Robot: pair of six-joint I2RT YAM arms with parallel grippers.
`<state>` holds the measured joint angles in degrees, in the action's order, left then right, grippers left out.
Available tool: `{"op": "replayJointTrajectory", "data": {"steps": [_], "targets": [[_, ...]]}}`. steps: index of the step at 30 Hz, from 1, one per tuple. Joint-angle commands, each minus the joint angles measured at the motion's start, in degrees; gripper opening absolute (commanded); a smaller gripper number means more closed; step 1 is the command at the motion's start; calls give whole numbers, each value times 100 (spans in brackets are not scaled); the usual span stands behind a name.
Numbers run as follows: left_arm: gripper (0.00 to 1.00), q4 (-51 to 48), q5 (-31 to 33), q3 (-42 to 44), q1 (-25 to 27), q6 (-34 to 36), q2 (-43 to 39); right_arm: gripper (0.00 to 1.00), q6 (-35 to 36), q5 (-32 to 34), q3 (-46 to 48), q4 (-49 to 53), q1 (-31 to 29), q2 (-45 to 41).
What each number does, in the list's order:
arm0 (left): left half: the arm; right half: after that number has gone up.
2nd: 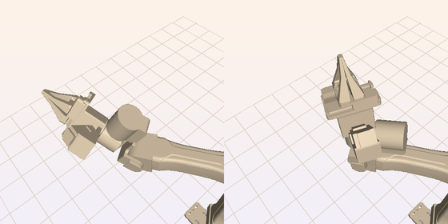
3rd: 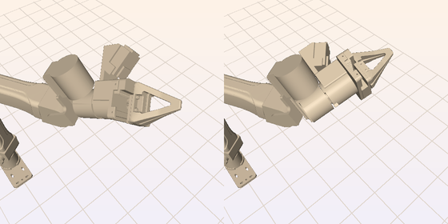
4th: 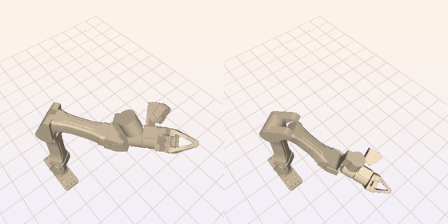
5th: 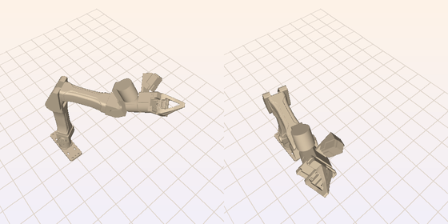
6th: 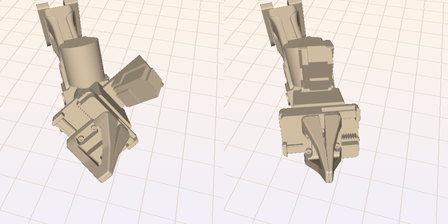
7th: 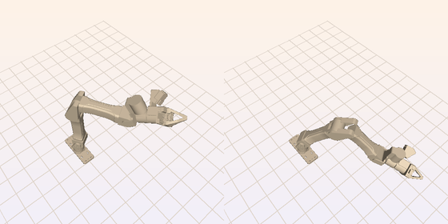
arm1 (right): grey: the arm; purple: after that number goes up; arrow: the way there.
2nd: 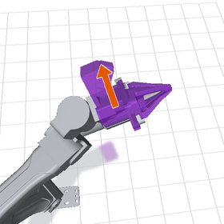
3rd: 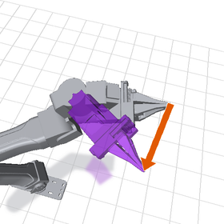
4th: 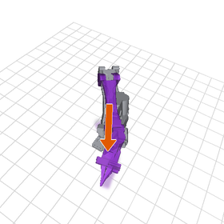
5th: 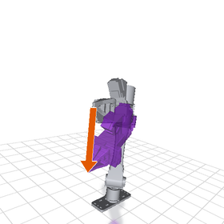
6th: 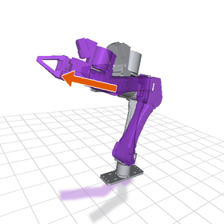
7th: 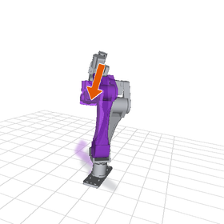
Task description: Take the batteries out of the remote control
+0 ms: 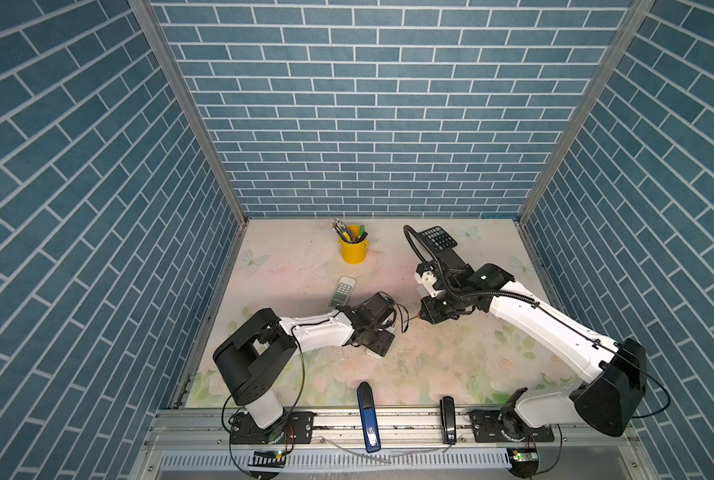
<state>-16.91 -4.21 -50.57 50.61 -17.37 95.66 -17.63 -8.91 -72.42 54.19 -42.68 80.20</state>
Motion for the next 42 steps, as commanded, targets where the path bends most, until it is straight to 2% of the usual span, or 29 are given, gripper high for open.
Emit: {"op": "replayJointTrajectory", "data": {"steps": [1,7,11,15,29,42], "targets": [[70,-744,-28,413,2,-73,322,0,222,-135,-167,-110,31,81],[62,-569,-135,701,-1,-135,228,0,207,-171,-131,-142,42,96],[50,-417,-98,769,2,-117,171,0,190,-189,-38,-228,41,144],[45,-297,-150,789,-3,-70,187,0,164,-137,-7,-286,39,212],[44,-156,-264,908,2,-65,168,0,250,-176,-123,-422,28,680],[43,-138,-300,899,1,-26,184,0,203,-277,-105,-489,29,638]]}}
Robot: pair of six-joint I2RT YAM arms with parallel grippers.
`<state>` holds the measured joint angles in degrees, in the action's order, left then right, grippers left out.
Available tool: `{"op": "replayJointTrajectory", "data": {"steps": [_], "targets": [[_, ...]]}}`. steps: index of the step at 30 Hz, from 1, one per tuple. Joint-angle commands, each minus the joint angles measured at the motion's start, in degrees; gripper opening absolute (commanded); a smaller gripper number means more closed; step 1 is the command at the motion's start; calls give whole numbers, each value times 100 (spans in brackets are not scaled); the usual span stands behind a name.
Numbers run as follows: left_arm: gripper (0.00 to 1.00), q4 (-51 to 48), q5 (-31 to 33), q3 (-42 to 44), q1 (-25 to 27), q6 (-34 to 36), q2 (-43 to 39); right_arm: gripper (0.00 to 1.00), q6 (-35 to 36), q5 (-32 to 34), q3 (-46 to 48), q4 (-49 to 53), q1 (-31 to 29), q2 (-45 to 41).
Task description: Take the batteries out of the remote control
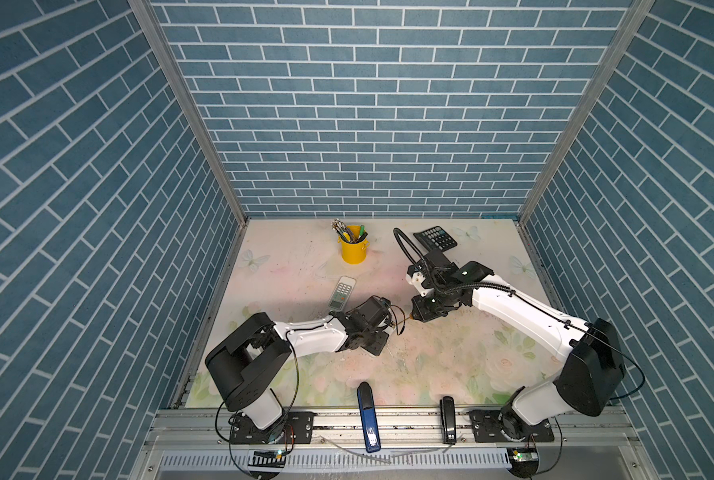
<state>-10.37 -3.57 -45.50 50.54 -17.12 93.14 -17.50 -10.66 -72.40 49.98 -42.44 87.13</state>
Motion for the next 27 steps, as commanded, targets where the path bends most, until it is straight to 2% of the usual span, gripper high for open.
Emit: {"op": "replayJointTrajectory", "data": {"steps": [1,27], "targets": [[43,-793,-363,392,8,-45,439,0,194,-105,-108,-76,8,-51],[41,-791,-452,410,8,-54,432,0,162,-71,129,-325,15,-85]]}}
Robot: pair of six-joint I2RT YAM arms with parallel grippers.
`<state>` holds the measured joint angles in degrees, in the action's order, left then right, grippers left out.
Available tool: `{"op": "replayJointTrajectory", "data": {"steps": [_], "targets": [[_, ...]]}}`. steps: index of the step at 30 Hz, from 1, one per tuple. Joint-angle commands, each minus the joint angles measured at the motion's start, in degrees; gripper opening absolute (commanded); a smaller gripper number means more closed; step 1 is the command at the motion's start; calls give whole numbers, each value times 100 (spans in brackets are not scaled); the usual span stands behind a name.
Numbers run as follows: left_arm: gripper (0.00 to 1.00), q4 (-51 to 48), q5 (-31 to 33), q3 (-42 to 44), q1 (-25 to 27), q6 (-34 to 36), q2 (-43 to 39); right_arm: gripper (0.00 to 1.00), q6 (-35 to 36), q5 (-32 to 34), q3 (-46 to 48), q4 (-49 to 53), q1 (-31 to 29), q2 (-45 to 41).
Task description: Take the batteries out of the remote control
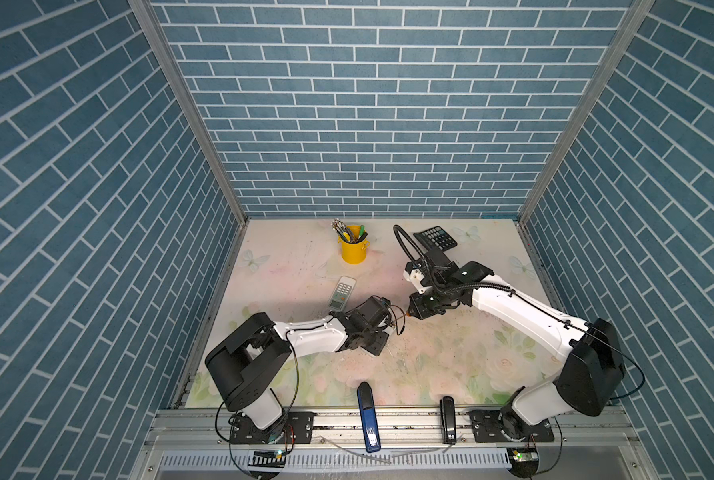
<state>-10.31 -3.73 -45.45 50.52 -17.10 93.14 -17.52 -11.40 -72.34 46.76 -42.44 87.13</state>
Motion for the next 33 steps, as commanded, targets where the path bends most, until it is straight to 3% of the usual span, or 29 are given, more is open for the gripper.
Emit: {"op": "replayJointTrajectory", "data": {"steps": [1,33], "targets": [[41,-797,-438,406,10,-56,432,0,176,36,111,48,8,-106],[41,-890,-405,326,10,-40,438,0,284,129,201,272,8,-196]]}}
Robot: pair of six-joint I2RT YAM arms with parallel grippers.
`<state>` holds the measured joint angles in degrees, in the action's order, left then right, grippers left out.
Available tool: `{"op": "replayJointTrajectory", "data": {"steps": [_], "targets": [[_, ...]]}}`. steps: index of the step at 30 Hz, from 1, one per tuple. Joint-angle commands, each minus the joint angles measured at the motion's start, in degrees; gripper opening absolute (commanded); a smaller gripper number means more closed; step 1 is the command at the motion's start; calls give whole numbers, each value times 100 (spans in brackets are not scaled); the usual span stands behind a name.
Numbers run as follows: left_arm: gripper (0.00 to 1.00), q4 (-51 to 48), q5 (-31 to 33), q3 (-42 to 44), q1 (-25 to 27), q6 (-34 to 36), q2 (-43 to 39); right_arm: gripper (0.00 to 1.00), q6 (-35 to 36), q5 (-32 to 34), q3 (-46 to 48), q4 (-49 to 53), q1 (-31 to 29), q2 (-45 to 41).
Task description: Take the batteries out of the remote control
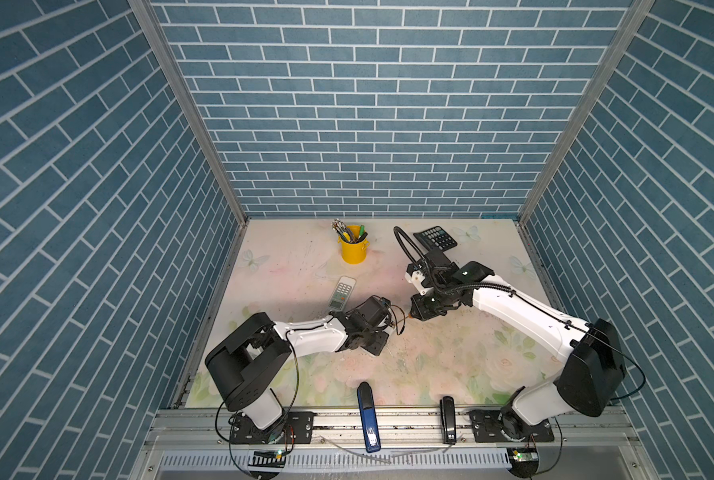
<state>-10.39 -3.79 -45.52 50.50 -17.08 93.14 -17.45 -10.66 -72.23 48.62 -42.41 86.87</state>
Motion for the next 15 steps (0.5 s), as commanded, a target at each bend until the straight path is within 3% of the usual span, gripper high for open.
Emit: {"op": "replayJointTrajectory", "data": {"steps": [1,15], "targets": [[40,-881,-404,333,12,-49,434,0,275,55,208,70,14,-177],[40,-894,-429,309,12,-9,448,0,251,-13,306,-80,20,-112]]}}
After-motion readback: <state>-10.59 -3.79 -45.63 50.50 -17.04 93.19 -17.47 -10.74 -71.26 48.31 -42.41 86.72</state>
